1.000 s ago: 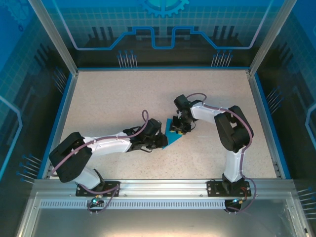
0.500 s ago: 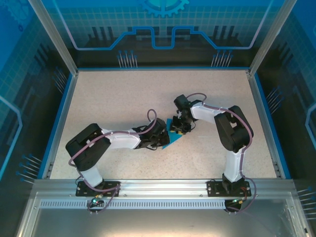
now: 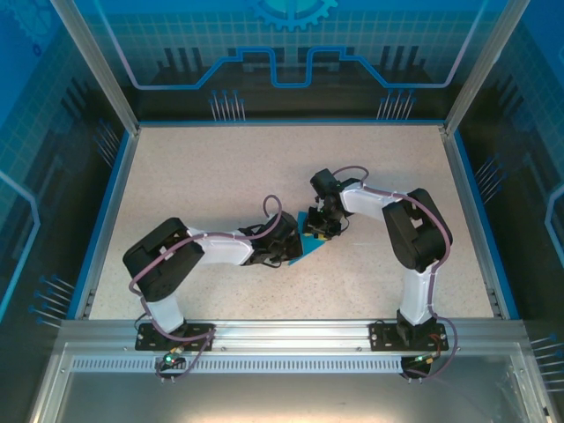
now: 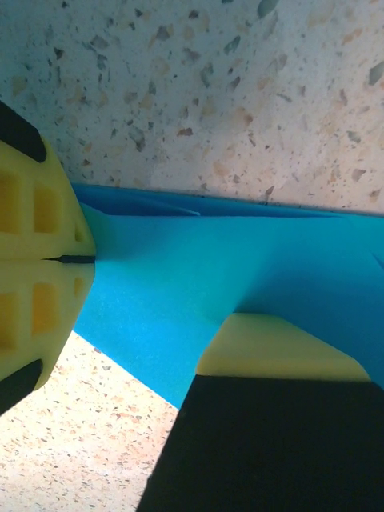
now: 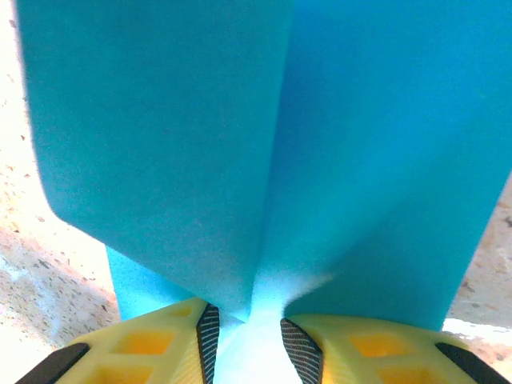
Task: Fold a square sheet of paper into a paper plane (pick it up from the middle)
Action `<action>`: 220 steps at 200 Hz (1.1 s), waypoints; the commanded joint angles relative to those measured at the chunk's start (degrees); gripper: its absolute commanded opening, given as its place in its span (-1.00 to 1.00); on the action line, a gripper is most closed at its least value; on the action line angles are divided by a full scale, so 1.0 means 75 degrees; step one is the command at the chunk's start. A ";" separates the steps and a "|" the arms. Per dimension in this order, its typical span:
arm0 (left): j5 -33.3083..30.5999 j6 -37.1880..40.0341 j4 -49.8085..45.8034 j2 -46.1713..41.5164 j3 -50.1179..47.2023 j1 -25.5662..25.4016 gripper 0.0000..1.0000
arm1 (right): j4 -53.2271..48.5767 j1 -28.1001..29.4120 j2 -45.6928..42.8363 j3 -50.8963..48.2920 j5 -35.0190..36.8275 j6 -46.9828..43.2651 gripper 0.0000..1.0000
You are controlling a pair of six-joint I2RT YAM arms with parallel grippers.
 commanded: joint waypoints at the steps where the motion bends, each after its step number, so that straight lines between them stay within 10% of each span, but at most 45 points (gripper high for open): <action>1: -0.0131 -0.0017 -0.0113 0.0136 0.0049 0.0118 -0.87 | -0.0143 0.0061 0.1767 -0.0861 0.1586 -0.0016 -0.26; 220: -0.0289 -0.0306 -0.0620 0.0442 0.0275 0.0232 -0.97 | -0.0075 0.0039 0.1094 -0.0762 0.1110 -0.0102 -0.24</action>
